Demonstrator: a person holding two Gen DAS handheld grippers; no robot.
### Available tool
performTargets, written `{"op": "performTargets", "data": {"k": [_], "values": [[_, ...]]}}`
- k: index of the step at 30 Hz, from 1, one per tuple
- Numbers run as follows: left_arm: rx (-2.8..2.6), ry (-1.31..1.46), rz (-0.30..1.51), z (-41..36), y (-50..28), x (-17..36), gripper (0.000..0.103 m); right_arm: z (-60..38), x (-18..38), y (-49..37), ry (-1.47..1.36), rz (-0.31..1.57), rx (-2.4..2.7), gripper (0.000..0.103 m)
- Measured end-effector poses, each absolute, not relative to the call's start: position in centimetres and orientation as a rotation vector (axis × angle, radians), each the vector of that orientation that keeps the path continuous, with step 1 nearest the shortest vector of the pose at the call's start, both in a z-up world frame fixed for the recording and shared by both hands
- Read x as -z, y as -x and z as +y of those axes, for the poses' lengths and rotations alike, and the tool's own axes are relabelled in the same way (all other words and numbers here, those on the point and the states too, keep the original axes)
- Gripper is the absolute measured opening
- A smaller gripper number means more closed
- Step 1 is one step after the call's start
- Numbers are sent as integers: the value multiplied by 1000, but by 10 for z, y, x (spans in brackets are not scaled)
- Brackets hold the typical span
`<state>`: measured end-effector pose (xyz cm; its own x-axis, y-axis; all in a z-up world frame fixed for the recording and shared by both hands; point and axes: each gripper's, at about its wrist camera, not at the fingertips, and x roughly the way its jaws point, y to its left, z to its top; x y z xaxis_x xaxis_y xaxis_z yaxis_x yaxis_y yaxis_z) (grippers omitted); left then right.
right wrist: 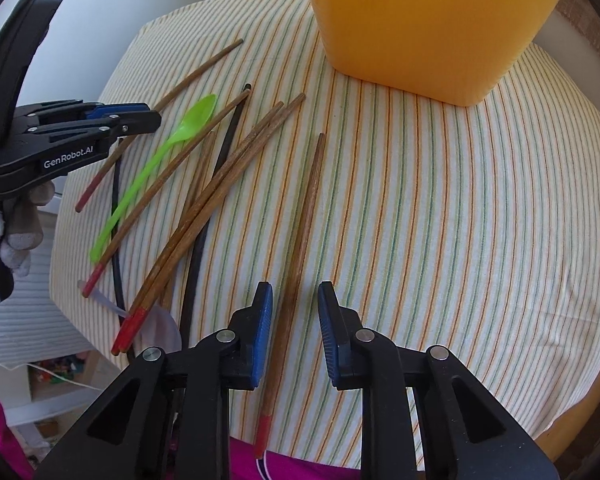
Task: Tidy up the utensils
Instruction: 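Close the left tool on a red-tipped wooden chopstick while the right tool grasps another, then lift both held chopsticks and carry them over the yellow bucket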
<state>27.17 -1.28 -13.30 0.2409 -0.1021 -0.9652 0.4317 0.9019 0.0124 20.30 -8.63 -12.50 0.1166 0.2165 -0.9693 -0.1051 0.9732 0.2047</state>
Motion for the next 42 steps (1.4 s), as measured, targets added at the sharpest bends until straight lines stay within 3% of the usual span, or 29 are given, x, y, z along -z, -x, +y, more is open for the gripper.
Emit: {"op": "performTargets", "data": {"k": [8,22,42], "values": [[392,-287,1260,-11,-278,136,7,-62,126,-210,-33,1428,-205,7],[387,-180,1161,14,-276,104,5,-88,125,-200,-93,1374,-249,5],[392,-19,809,28,-193,18,5,-113,43,-136,-15,909,-282,5]]}}
